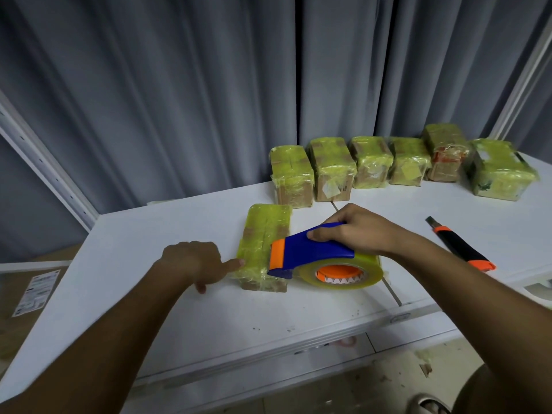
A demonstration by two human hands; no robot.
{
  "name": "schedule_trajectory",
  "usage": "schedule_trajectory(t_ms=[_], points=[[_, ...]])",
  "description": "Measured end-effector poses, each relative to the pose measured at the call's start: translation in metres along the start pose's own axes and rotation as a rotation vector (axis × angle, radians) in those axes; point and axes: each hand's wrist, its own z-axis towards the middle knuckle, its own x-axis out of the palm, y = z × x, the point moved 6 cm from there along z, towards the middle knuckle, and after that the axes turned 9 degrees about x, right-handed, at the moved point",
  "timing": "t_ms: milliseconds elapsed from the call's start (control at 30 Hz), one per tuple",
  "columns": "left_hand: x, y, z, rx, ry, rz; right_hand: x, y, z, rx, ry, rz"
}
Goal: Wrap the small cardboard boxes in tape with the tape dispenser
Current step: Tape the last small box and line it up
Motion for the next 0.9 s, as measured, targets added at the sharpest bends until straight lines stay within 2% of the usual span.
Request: schedule_trajectory(t_ms=[67, 133, 200, 267, 333, 567, 733, 900], points=[[0.004, 0.006, -0.001, 0.027, 0.001, -0.027, 0.001, -0.001, 0.0, 0.0, 0.0, -0.005], [-0.003, 0.003, -0.003, 0.129, -0.147, -0.04, 0.001, -0.001, 0.0, -0.001, 0.003, -0.012], [-0.014, -0.009, -0.011, 0.311, -0.336, -0.085, 0.0, -0.001, 0.0, 0.003, 0.001, -0.007], [-0.019, -0.022, -0.019, 0.495, -0.41, -0.134, -0.001, -0.003, 0.0, 0.005, -0.004, -0.005], [-0.017, -0.03, -0.022, 0.586, -0.37, -0.183, -0.001, -0.003, 0.0, 0.0, -0.002, -0.003], [-0.003, -0.03, -0.009, 0.671, -0.306, -0.3, 0.003, -0.009, 0.001, 0.009, 0.016, 0.04], [0.002, -0.038, -0.01, 0.76, -0.321, -0.253, 0.004, -0.008, 0.005, 0.013, 0.02, 0.038], [0.003, -0.025, -0.005, 0.713, -0.287, -0.399, 0.003, -0.008, 0.003, 0.021, 0.046, 0.043]])
